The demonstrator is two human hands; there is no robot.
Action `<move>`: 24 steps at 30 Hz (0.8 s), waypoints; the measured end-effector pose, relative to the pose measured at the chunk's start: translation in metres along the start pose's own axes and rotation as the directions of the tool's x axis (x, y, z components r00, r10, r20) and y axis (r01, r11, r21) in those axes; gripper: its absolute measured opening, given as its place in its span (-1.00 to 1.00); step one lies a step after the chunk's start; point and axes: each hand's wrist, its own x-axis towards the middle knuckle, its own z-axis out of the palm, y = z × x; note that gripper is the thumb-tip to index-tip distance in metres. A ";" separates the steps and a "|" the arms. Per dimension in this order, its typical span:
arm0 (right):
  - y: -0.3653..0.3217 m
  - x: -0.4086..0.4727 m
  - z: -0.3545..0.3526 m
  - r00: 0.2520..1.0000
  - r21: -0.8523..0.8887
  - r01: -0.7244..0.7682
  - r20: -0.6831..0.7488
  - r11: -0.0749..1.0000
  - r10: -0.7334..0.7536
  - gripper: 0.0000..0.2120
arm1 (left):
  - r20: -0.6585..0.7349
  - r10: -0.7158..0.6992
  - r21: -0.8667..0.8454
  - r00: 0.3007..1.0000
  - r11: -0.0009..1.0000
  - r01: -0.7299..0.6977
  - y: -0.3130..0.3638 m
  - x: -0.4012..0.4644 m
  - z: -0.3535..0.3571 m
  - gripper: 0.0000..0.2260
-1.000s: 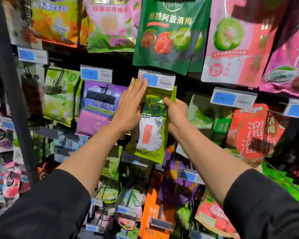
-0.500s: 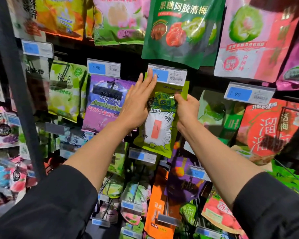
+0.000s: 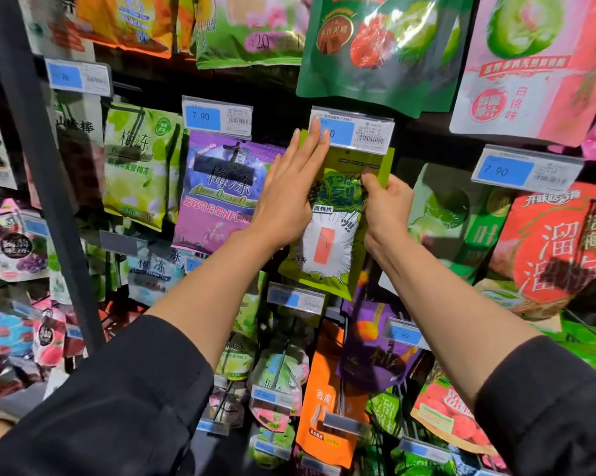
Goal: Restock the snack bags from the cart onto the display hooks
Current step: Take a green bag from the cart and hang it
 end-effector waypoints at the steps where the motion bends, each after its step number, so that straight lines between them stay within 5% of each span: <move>1: 0.000 0.002 0.001 1.000 -0.004 0.010 -0.009 1.000 -0.010 -0.77 | 0.000 -0.003 -0.001 1.000 1.000 0.003 0.000 0.000 0.000 -0.09; 24: -0.001 0.004 0.015 0.983 -0.134 0.093 -0.146 0.987 -0.112 -0.88 | -0.062 0.000 0.022 0.998 1.000 0.001 0.002 0.000 0.010 -0.10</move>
